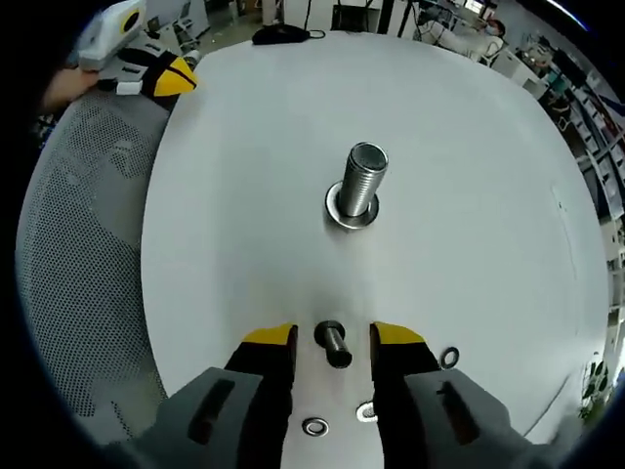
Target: Place the washer onto the threaded stud by aligning its center hole with the stud, sliding it down to the base, and recovering from edge contact or off-axis alignment until the washer reaches the visible bottom stop.
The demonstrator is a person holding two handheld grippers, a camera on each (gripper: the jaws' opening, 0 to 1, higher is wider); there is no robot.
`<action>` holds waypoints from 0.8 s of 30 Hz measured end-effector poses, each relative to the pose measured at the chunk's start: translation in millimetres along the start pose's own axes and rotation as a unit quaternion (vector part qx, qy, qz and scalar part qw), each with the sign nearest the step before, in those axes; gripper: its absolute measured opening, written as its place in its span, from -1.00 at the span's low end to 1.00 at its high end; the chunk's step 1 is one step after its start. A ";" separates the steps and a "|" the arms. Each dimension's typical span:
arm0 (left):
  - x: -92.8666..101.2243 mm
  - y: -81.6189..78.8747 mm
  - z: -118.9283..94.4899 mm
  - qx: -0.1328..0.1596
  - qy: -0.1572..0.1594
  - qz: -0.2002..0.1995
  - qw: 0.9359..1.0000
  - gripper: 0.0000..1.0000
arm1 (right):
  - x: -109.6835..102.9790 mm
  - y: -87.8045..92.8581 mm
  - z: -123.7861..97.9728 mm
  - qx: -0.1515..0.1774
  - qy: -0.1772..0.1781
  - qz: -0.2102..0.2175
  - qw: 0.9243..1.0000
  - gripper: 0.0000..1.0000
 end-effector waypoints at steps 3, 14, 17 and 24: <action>0.4 0.2 -0.4 -0.001 0.000 0.001 1.000 -1.00 | -3.4 3.8 -2.5 0.011 0.004 0.012 1.000 -0.37; 0.5 0.1 -0.3 0.000 0.001 0.002 1.000 -1.00 | -16.0 25.4 -15.3 0.015 0.012 0.038 0.999 -0.37; 0.5 -0.2 -0.7 0.003 0.002 0.001 1.000 -1.00 | -17.4 29.9 -17.6 0.014 0.012 0.042 0.999 -0.38; 0.0 -0.2 -0.7 0.002 0.001 0.001 1.000 -1.00 | -22.7 42.1 -20.7 -0.004 -0.005 0.041 0.999 -0.49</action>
Point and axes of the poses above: the point that each gripper's makers call its tool centre point, and the gripper's own axes: z roughly forward along the fingers, x roughly to its right, y roughly out of its underside, the point moved 9 cm from there along -z, roughly backward along the fingers, and after that the axes turned 6 degrees about -z, right-handed, at the moved point
